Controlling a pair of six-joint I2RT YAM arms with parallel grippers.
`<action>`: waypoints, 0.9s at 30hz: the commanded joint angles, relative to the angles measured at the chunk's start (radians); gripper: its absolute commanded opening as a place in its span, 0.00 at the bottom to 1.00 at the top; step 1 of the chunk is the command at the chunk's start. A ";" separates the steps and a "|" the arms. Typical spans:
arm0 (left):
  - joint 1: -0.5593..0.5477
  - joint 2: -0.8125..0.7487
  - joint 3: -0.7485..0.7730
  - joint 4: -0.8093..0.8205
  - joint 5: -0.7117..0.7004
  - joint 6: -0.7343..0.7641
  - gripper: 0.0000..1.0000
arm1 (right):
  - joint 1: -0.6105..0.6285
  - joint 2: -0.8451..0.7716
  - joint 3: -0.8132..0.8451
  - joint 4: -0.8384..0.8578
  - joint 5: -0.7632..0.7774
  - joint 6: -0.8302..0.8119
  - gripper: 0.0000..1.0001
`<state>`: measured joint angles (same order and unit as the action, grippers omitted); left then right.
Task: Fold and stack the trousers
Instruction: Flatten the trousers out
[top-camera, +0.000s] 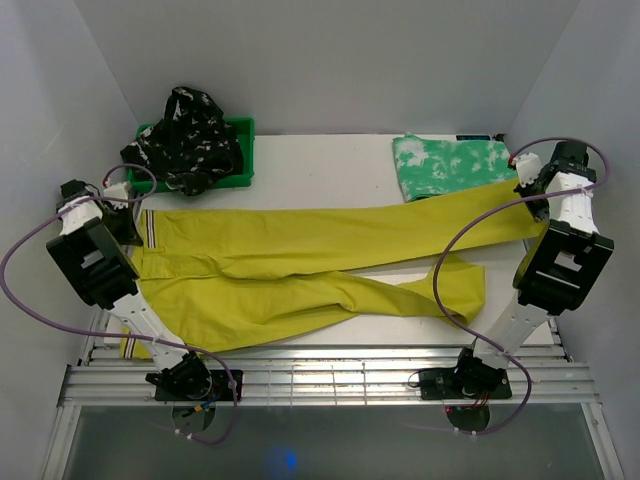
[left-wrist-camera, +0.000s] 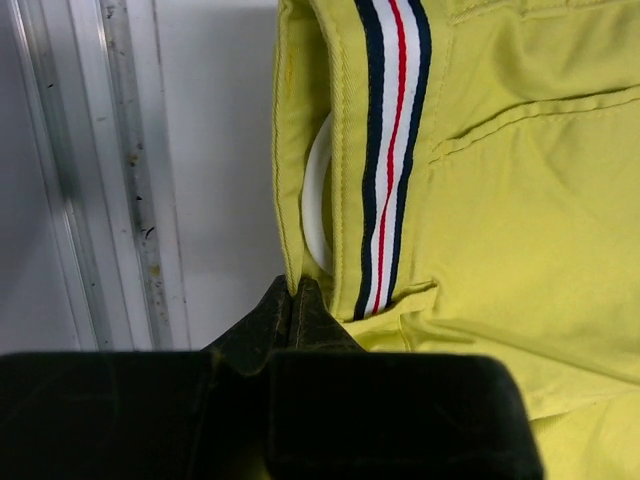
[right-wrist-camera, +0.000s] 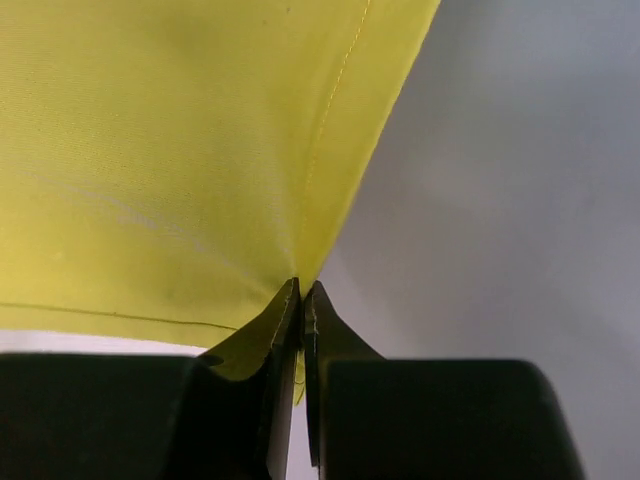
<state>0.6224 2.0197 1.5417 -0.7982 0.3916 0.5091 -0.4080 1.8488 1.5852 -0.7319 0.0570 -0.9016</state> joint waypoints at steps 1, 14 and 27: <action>0.016 0.004 0.066 0.010 -0.040 0.025 0.00 | -0.008 -0.042 -0.024 0.020 0.012 0.059 0.08; 0.016 0.040 0.115 0.024 0.089 -0.060 0.00 | -0.014 0.047 0.099 0.000 -0.074 0.194 0.08; 0.014 -0.087 0.106 -0.107 0.182 -0.029 0.46 | -0.018 -0.012 0.092 -0.296 -0.189 -0.084 0.92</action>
<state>0.6312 2.0754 1.6375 -0.8387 0.5060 0.4351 -0.4122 1.9659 1.7157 -0.9203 -0.0765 -0.8234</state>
